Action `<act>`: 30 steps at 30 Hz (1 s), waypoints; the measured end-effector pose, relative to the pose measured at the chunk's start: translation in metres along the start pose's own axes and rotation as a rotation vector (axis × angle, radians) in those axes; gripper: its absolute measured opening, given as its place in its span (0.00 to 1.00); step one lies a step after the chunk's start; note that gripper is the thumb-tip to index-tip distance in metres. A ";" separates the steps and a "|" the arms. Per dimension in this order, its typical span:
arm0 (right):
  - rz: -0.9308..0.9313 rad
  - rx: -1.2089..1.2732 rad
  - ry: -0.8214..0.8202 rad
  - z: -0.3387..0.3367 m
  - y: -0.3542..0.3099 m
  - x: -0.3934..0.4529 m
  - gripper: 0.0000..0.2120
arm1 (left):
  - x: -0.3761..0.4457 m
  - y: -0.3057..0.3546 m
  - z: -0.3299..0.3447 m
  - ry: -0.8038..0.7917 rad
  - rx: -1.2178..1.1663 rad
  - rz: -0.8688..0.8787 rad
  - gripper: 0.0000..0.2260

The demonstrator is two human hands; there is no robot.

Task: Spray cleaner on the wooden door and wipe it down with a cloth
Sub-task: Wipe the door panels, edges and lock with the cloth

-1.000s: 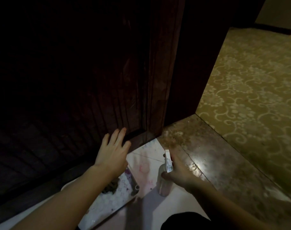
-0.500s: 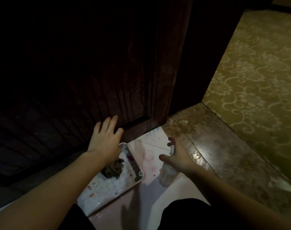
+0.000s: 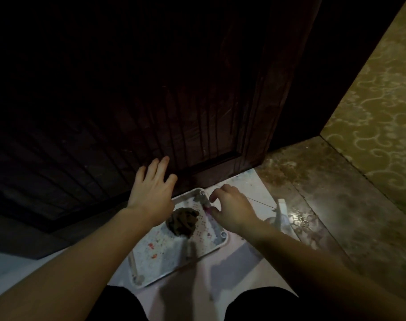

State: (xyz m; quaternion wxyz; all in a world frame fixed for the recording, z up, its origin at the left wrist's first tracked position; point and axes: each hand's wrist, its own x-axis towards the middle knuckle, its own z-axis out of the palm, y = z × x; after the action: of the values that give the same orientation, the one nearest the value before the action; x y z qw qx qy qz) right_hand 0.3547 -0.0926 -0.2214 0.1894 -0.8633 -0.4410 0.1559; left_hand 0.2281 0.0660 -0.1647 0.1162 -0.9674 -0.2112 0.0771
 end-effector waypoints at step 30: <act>-0.083 0.411 -0.239 0.093 -0.018 0.048 0.18 | 0.003 -0.008 0.013 -0.040 -0.058 -0.107 0.28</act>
State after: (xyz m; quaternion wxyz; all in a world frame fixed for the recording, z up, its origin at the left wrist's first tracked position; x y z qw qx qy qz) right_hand 0.3286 -0.0262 -0.2997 0.3136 -0.7633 -0.4543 0.3356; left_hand 0.2247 0.0768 -0.1753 0.0877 -0.9560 -0.2671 0.0839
